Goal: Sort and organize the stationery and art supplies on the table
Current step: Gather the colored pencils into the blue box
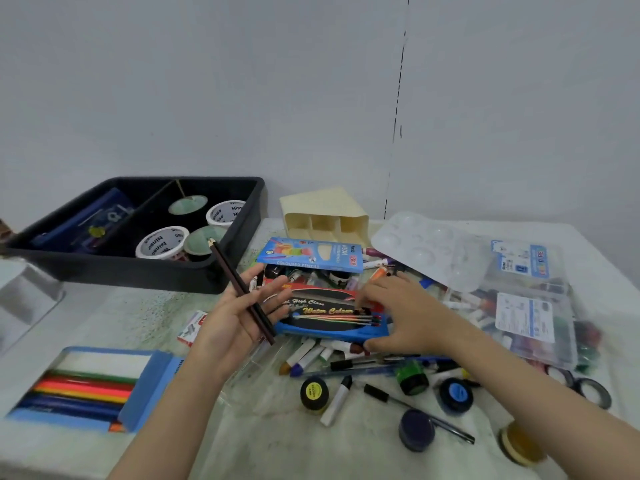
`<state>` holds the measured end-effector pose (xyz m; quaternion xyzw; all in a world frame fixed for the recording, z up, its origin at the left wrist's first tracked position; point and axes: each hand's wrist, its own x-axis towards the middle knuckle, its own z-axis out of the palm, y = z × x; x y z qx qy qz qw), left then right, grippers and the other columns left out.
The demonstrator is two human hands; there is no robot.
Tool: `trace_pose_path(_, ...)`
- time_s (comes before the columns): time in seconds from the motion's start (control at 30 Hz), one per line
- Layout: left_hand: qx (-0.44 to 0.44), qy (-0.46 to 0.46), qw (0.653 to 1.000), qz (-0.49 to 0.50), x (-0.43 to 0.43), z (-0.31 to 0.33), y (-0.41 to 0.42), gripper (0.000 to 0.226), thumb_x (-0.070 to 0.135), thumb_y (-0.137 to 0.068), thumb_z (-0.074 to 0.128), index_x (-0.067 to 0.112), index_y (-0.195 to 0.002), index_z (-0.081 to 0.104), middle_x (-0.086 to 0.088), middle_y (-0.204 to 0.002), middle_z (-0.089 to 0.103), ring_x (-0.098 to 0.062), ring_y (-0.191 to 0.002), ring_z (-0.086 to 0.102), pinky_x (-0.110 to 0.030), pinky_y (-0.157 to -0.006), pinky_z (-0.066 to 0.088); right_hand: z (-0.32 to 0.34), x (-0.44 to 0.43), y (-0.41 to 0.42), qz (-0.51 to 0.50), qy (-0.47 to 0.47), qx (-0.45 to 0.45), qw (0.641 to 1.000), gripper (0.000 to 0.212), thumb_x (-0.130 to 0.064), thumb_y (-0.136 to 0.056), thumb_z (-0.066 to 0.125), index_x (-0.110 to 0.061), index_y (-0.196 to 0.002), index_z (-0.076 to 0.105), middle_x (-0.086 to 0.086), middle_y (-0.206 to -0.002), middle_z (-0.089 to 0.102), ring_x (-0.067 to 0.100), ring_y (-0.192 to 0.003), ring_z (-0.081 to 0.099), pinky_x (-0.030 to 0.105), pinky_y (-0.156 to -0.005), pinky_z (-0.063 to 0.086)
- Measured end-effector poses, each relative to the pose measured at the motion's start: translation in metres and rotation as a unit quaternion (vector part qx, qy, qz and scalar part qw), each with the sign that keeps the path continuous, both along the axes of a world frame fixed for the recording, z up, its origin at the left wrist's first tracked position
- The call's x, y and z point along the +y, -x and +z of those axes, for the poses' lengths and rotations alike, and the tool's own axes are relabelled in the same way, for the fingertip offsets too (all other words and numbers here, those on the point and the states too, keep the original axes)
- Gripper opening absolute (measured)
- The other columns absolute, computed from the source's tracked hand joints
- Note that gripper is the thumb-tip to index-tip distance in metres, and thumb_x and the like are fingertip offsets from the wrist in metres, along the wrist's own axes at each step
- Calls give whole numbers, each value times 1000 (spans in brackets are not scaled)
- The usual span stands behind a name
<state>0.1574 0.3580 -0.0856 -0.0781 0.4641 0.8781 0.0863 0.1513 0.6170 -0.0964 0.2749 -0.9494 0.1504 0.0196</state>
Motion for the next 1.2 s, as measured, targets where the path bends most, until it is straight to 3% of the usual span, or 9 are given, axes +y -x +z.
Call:
trace_pose_path(0.1,9,-8,1000,-3,-1,3,-1,36,-1,-96,33,14,-120,56,-18,-105,70,-26,-86,71,-33,-65,60,7,13,-6,-17,32,12,999,57,-54,-66,69,-35,-118,52,-17,-113,52,2,-103,42,22,-95,31)
trace_pose_path(0.17,17,-14,1000,-6,-3,4,-2,35,-1,-96,34,14,-119,56,-19,-107,69,-27,-87,71,-33,-64,59,13,27,-11,-45,62,16,997,57,-53,-67,71,-37,-118,51,-18,-116,50,2,-106,43,22,-92,35)
trace_pose_path(0.3,22,-8,1000,1,-7,4,-4,36,-1,-96,33,15,-119,57,-18,-108,69,-28,-90,70,-34,-64,58,13,55,-20,-152,107,66,980,64,-68,-64,57,-35,-118,54,-10,-114,52,11,-101,47,28,-83,37)
trace_pose_path(0.43,8,-3,1000,7,-6,1,-10,35,-1,-96,34,14,-119,56,-18,-106,70,-28,-88,71,-35,-68,60,11,70,-25,-320,6,66,945,66,-69,-67,61,-28,-119,58,2,-117,55,22,-106,50,37,-90,39)
trace_pose_path(0.53,-7,-6,1000,3,-3,-1,-14,33,1,-97,35,15,-119,56,-17,-106,70,-28,-86,71,-36,-68,60,11,64,-29,-363,-57,11,930,66,-68,-73,59,-30,-126,51,6,-129,48,27,-119,42,41,-99,28)
trace_pose_path(0.63,-17,13,1000,0,2,-5,-16,31,4,-98,36,16,-117,57,-13,-107,70,-27,-88,71,-35,-69,60,15,41,-27,-346,-20,59,936,56,-60,-80,60,-30,-127,53,11,-141,40,31,-129,34,43,-105,21)
trace_pose_path(0.77,-25,16,1000,-1,6,-6,-19,31,4,-100,34,16,-118,56,-11,-107,71,-27,-91,70,-37,-73,58,15,-9,-12,-257,6,105,961,26,-48,-86,58,-32,-104,68,5,-139,44,22,-131,33,40,-106,17)
trace_pose_path(1.07,-50,3,999,9,-5,-12,-29,31,0,-100,31,1,-120,55,-14,-111,69,-26,-99,68,-38,-83,56,-11,-66,28,-243,-97,73,963,26,-42,-88,58,-20,-94,71,9,-151,28,28,-138,20,56,-113,0)
trace_pose_path(1.2,-56,-20,998,28,-14,-15,-30,31,0,-99,32,4,-116,58,-19,-111,67,-30,-101,67,-45,-88,53,-11,-63,30,-246,-62,103,962,24,-32,-93,51,-21,-93,72,7,-150,32,26,-136,26,54,-113,3)
